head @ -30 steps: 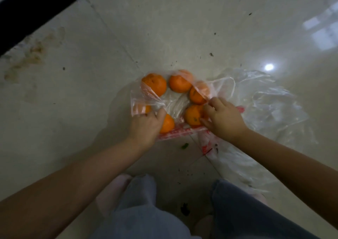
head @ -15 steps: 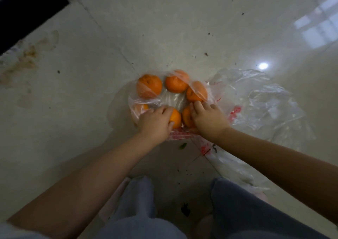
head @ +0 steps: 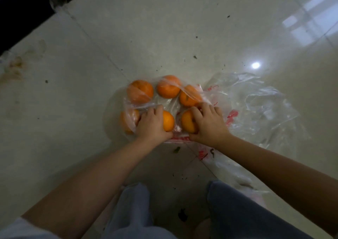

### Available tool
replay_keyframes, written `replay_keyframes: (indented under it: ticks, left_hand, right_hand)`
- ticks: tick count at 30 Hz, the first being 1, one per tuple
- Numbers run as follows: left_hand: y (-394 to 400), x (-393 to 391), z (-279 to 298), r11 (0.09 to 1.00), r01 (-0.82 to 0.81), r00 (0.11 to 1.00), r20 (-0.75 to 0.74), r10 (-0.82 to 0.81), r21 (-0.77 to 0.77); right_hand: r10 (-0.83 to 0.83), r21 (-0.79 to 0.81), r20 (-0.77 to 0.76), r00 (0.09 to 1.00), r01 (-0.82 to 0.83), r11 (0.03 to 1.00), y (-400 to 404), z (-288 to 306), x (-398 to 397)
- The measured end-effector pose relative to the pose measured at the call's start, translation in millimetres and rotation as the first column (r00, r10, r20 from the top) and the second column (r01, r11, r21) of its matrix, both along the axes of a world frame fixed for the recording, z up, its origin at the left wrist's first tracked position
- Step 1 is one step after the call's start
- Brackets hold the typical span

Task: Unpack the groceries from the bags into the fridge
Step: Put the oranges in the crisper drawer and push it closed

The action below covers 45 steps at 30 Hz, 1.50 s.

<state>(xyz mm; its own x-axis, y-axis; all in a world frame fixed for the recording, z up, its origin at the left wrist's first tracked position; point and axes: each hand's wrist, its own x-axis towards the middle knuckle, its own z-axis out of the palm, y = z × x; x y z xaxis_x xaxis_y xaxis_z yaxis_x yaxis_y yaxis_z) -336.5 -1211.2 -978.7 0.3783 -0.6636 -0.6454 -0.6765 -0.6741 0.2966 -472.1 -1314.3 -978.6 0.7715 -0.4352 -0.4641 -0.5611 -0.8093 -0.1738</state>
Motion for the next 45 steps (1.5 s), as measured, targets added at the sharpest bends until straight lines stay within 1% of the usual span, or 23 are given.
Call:
replay_keyframes:
  ticks: [1, 3, 6, 8, 10, 13, 15, 17, 19, 21, 22, 25, 27, 30, 33, 36, 40, 42, 45]
  left_hand:
    - [-3, 2, 2, 1.0, 0.001, 1.0, 0.022, -0.001, -0.011]
    - [-8, 6, 5, 0.999, 0.032, 0.998, 0.047, -0.032, -0.002]
    - [-12, 7, 3, 0.991, 0.118, 0.992, 0.031, -0.119, 0.057]
    - [-9, 4, -2, 0.989, 0.132, 0.991, 0.006, -0.132, 0.06]
    - [-5, 0, -7, 0.998, 0.069, 0.997, -0.027, -0.068, 0.012]
    - [0, -3, -11, 0.996, -0.078, 0.995, -0.065, 0.075, -0.042]
    - [0, -2, -12, 0.988, -0.146, 0.986, -0.084, 0.142, -0.045]
    - [0, -1, -12, 0.986, -0.161, 0.984, -0.088, 0.156, -0.049]
    - [0, -1, -11, 0.994, -0.102, 0.994, -0.042, 0.1, -0.04]
    - [0, 1, -10, 0.999, 0.009, 1.0, 0.026, -0.008, -0.032]
    - [0, 3, -10, 0.999, 0.04, 0.999, 0.036, -0.039, -0.033]
    - [-1, 6, -3, 0.995, 0.082, 0.997, 0.01, -0.082, -0.052]
    - [-4, 10, 16, 0.992, 0.081, 0.997, 0.005, -0.081, -0.093]
    - [-12, 13, 73, 0.99, 0.022, 1.0, -0.007, -0.023, -0.141]
    - [-21, 12, 142, 0.974, -0.029, 1.0, -0.011, 0.027, -0.224]
    - [-31, 8, 228, 0.972, -0.045, 0.999, -0.021, 0.041, -0.231]
    - [-42, -2, 350, 0.963, -0.107, 0.994, -0.014, 0.107, -0.247]
    - [-49, -9, 411, 0.954, -0.107, 0.994, -0.019, 0.106, -0.279]
    - [-60, -19, 499, 0.945, -0.03, 0.999, 0.017, 0.038, -0.325]
  right_hand:
    - [-0.057, 0.043, 0.015, 0.998, 0.056, 0.997, -2, 4, -1]
    - [-0.111, 0.082, 0.048, 0.993, 0.107, 0.991, -6, 8, -2]
    - [-0.145, 0.15, 0.071, 0.987, 0.133, 0.98, -12, 7, -4]
    - [-0.176, 0.198, 0.103, 0.979, 0.154, 0.968, -15, 6, -6]
    - [-0.237, 0.256, 0.15, 0.96, 0.193, 0.947, -18, 7, -8]
    - [-0.327, 0.332, 0.205, 0.922, 0.249, 0.91, -23, 11, -10]
    - [-0.34, 0.351, 0.204, 0.918, 0.256, 0.901, -24, 11, -12]
    - [-0.323, 0.345, 0.197, 0.926, 0.243, 0.907, -23, 8, -15]
    - [-0.321, 0.359, 0.187, 0.928, 0.24, 0.902, -20, 7, -16]
    - [-0.318, 0.362, 0.186, 0.93, 0.236, 0.902, -20, 6, -16]
    - [-0.312, 0.36, 0.186, 0.932, 0.23, 0.904, -21, 7, -15]
    - [-0.296, 0.372, 0.177, 0.939, 0.214, 0.903, -25, 15, -13]
    - [-0.312, 0.403, 0.194, 0.93, 0.215, 0.89, -29, 34, -10]
    - [-0.387, 0.473, 0.188, 0.903, 0.262, 0.841, -32, 88, -6]
    - [-0.414, 0.474, 0.171, 0.894, 0.293, 0.83, -34, 164, -4]
    - [-0.47, 0.48, 0.166, 0.867, 0.345, 0.807, -36, 251, -9]
    - [-0.517, 0.46, 0.183, 0.836, 0.392, 0.797, -38, 373, -22]
    - [-0.545, 0.452, 0.197, 0.815, 0.417, 0.788, -40, 432, -31]
    - [-0.56, 0.432, 0.237, 0.794, 0.43, 0.792, -48, 521, -45]
